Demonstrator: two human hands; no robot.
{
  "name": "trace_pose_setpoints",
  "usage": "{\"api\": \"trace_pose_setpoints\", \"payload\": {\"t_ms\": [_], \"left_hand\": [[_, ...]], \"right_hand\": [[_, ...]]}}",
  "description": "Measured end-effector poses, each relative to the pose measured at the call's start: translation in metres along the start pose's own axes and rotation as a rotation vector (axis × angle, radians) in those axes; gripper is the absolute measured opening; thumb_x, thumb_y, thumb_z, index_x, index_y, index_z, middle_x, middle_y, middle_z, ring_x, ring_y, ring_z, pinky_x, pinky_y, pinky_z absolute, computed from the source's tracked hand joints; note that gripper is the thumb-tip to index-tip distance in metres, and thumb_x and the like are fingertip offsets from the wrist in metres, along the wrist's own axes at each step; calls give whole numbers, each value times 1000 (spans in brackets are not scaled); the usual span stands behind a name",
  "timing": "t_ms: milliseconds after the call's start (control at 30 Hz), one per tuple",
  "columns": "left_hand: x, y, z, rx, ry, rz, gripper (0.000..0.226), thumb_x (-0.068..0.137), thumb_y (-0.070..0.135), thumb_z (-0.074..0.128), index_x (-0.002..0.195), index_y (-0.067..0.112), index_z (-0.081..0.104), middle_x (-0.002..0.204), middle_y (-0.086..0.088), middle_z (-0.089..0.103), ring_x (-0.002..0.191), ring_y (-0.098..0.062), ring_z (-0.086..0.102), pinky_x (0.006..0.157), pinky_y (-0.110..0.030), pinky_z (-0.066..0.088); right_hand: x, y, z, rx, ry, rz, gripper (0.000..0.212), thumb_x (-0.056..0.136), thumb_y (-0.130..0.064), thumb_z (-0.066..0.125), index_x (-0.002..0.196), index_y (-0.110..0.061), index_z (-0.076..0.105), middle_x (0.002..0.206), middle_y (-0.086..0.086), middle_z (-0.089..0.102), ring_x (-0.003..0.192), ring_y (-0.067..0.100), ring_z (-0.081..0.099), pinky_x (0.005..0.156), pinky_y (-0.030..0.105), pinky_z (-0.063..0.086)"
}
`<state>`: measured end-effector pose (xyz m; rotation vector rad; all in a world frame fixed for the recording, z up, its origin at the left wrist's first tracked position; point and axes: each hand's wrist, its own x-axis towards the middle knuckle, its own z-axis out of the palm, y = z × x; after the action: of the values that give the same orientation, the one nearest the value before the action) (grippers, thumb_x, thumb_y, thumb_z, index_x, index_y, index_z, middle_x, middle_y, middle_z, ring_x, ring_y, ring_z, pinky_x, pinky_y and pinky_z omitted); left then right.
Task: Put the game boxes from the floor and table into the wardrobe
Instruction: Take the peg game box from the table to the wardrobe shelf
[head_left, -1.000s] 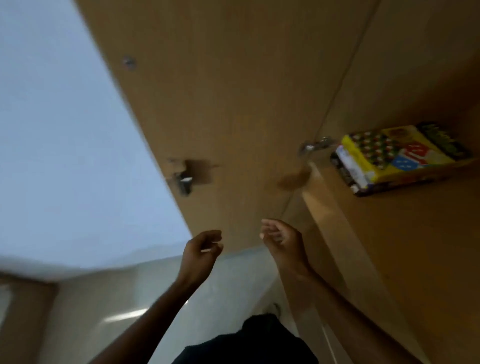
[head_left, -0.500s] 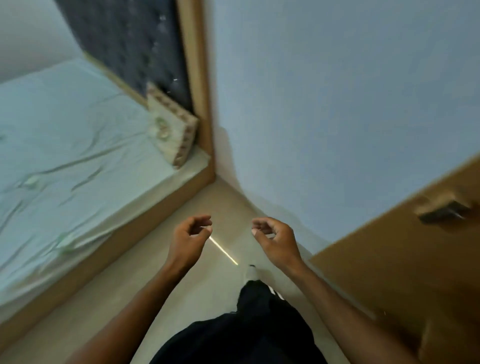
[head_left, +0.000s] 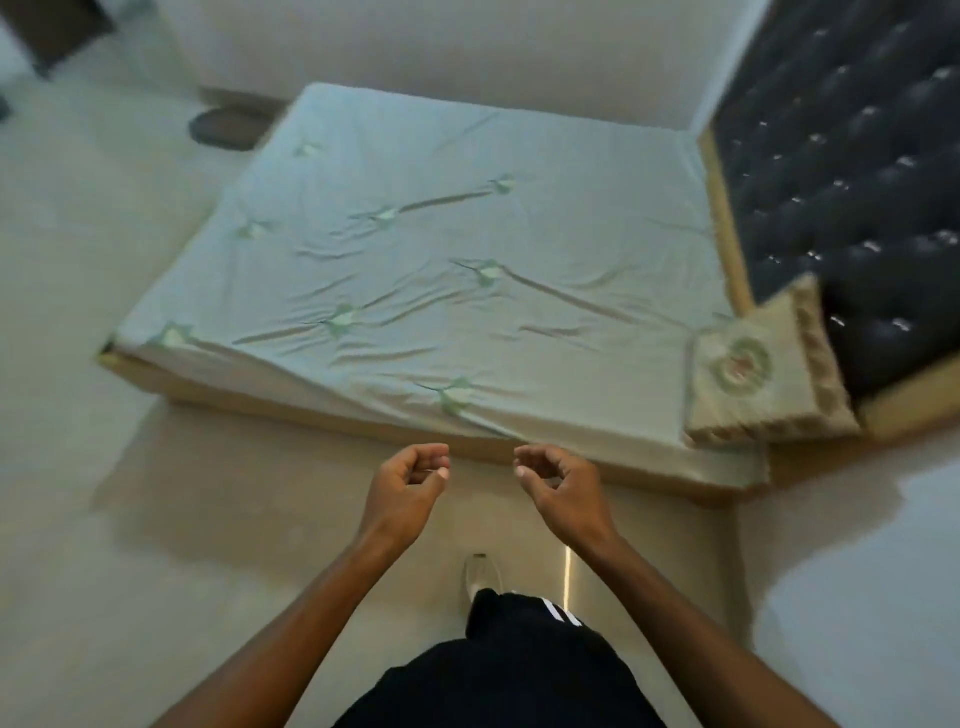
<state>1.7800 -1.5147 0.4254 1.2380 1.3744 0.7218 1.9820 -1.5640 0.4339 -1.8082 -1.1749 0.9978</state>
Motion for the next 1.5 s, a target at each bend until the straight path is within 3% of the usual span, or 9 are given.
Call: {"api": "trace_pose_setpoints", "payload": {"t_ms": [100,267,467,733,967,1300,1500], "left_hand": [[32,3,-51,-80,168,-47,24,88,9,66,109,21,69,98,2,73,93,-9,68,75,-17,54],[66,-4,-140,-178,434,-102,24,89,12,65,108,26,68,99,3,73,95,-8,68,74,-15,54],[108,-28,-287,-297,761,-129,23,88,11,65,106,25,68,99,3,72,94,-9,68,79,-20,56],[154,-58,-501,-349,952,-121,26,85,4,67,93,28,69,94,0,74,91,-15,69,85,-28,55],[181,-93,-662,-391,1092,-170,26,84,4,67,93,28,69,94,-1,74,92,-17,69,90,-38,57],[244,-144,-906,-419,1275,-288,23,86,7,66,102,22,69,98,0,74,95,-15,69,91,-35,56],[259,-164,-1041,-410,1384,-367,20,88,12,65,105,19,70,98,3,73,95,-15,67,87,-30,57]], "right_hand": [[64,-37,46,-35,-159,-79,19,84,-20,69,102,-23,71,95,-13,72,85,0,66,75,18,53],[144,-105,142,-97,-406,-213,17,84,-17,69,101,-21,72,92,-11,72,82,0,66,68,13,50],[210,-197,311,-173,-662,-373,19,84,-19,69,102,-20,71,94,-11,71,83,0,65,73,16,54],[249,-307,518,-191,-773,-452,20,84,-25,69,104,-27,69,94,-15,70,84,-1,65,75,17,54],[273,-396,691,-187,-909,-479,19,85,-17,68,103,-18,71,94,-10,71,81,-1,64,72,9,50],[330,-527,971,-227,-1128,-580,17,85,-20,69,101,-22,72,92,-13,72,80,-1,65,72,11,50],[336,-610,1131,-319,-1221,-671,15,84,-20,69,98,-20,73,87,-11,72,76,-3,63,69,5,47]]}}
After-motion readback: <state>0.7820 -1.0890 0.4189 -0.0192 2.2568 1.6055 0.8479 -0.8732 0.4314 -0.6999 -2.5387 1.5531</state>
